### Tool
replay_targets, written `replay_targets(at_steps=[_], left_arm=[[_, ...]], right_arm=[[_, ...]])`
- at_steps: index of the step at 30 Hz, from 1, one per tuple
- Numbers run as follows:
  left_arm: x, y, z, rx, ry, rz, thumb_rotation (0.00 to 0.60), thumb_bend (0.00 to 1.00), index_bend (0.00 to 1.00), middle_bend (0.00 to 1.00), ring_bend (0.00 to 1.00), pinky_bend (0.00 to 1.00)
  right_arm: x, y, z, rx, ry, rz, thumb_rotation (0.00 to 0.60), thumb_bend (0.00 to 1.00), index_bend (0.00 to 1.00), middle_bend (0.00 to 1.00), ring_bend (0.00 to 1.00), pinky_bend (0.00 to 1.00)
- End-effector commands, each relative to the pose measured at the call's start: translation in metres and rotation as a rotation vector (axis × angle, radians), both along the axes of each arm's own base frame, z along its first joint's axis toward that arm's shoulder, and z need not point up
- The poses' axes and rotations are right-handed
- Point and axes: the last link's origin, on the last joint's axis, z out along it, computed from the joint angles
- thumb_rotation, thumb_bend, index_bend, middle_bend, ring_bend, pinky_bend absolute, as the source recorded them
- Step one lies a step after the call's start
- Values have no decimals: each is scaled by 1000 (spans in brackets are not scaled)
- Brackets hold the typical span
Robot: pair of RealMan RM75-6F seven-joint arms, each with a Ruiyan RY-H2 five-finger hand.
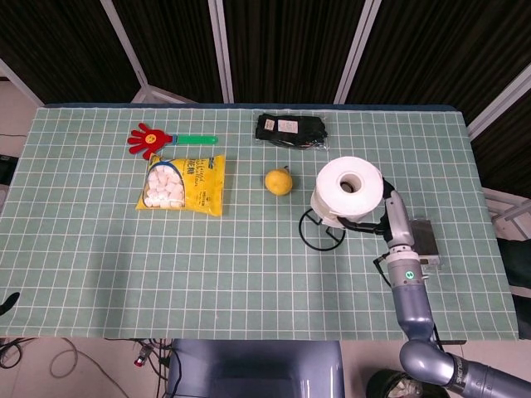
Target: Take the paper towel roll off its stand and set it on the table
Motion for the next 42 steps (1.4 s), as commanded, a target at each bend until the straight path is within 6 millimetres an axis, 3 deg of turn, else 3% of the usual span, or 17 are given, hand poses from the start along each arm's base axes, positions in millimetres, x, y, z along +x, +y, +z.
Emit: replay_targets(at_steps=[1,20,27,31,35,42], left_arm=[[0,0,0,0,-1,0,600,116,144,0,0,0],[1,0,-2,-6,5,1,600,116,144,0,0,0],[1,0,-3,-11,8,1,600,116,144,0,0,0],[2,0,-3,-9,8,-2,600,116,144,0,0,0],[2,-1,-3,-11,5,-4,600,116,144,0,0,0],[2,-1,-1,-4,-3,-5,600,116,144,0,0,0]], right_arm=[[9,-9,16,-16,8,2,600,0,314,260,261,16],[33,-21,114,-186,76,34,600,0,314,260,261,16],[29,-17,157,-250,141,25,600,0,314,260,261,17],[14,-14,171,-253,164,-7,600,0,315,260,261,17],[-13,-3,177,-232,195,-37,600,0,319,260,261,17],[-71,36,162,-114,258,-67,600,0,331,260,261,16]])
